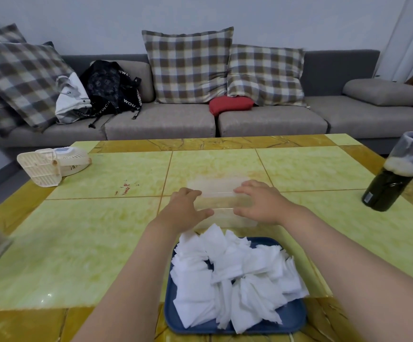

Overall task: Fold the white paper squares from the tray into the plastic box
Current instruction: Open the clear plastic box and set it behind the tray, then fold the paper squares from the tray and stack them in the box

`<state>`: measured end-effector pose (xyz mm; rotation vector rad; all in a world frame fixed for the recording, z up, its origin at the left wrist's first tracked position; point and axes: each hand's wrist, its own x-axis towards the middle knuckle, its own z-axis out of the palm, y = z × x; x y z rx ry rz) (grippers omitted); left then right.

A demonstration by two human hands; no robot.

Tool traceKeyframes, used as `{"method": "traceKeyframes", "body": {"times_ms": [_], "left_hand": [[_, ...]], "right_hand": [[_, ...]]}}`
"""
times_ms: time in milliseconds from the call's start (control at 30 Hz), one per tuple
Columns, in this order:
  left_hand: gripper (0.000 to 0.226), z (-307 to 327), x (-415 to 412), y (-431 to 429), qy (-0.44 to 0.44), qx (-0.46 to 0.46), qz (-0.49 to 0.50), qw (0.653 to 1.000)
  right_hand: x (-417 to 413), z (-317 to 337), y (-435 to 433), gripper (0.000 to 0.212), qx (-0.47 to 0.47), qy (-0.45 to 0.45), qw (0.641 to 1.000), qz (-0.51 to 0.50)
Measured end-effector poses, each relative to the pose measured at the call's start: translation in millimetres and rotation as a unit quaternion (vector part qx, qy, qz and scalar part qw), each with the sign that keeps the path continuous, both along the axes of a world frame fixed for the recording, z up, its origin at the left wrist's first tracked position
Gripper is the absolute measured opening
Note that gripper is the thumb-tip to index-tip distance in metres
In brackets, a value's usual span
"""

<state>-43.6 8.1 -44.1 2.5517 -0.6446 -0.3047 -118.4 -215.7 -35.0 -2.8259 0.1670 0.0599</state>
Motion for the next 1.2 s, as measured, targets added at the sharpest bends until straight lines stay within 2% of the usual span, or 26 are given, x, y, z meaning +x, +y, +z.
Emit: {"method": "traceKeyframes", "body": {"times_ms": [100,200,367,467,600,733,867,900,967,1033,1067,1200], "left_hand": [[0.072,-1.5,-1.5,-1.2,-0.027,0.015,-0.009,0.999],[0.062,3.4,-4.3,-2.3,-0.087,-0.022,-0.011,0.996],[0.040,23.6,-21.7,1.7,-0.143,-0.070,-0.023,0.987],[0.029,29.7,-40.4,9.5,-0.095,-0.092,-0.023,0.991],[0.023,30.3,-62.2,24.0,-0.028,-0.106,-0.023,0.994],[0.018,31.5,-75.6,36.9,0.011,-0.117,-0.041,0.992],[0.021,29.2,-89.1,35.4,0.055,-0.106,-0.079,0.990],[0.021,29.8,-90.6,34.2,0.065,-0.105,-0.081,0.989],[0.021,31.1,-92.1,30.8,0.086,-0.096,-0.087,0.988],[0.020,32.3,-91.7,26.9,0.100,-0.091,-0.086,0.987],[0.021,33.5,-91.6,25.3,0.105,-0.100,-0.079,0.986],[0.040,39.7,-91.8,21.0,0.190,-0.239,-0.033,0.952]], "right_hand": [[0.4,1.3,-0.4,0.069,0.010,-0.008,1.000,0.001],[-0.2,6.2,0.3,0.068,0.007,-0.059,0.998,0.002],[-17.1,26.6,11.1,0.046,0.063,-0.124,0.990,0.002],[-30.2,37.1,25.9,0.031,0.097,-0.132,0.986,0.018],[-50.0,44.3,51.2,0.019,0.155,-0.093,0.983,0.037],[-74.3,46.0,68.1,0.030,0.174,0.033,0.981,0.082],[-84.7,51.1,79.7,0.051,0.063,0.187,0.972,0.130],[-84.7,51.0,81.1,0.054,0.039,0.189,0.973,0.129],[-83.9,46.5,80.6,0.042,0.011,0.135,0.984,0.118],[-80.9,41.1,74.9,0.017,0.048,0.068,0.991,0.101],[-79.2,40.0,71.4,0.011,0.089,0.052,0.991,0.090],[-69.0,38.5,55.9,0.030,0.215,0.010,0.976,0.029]]}}
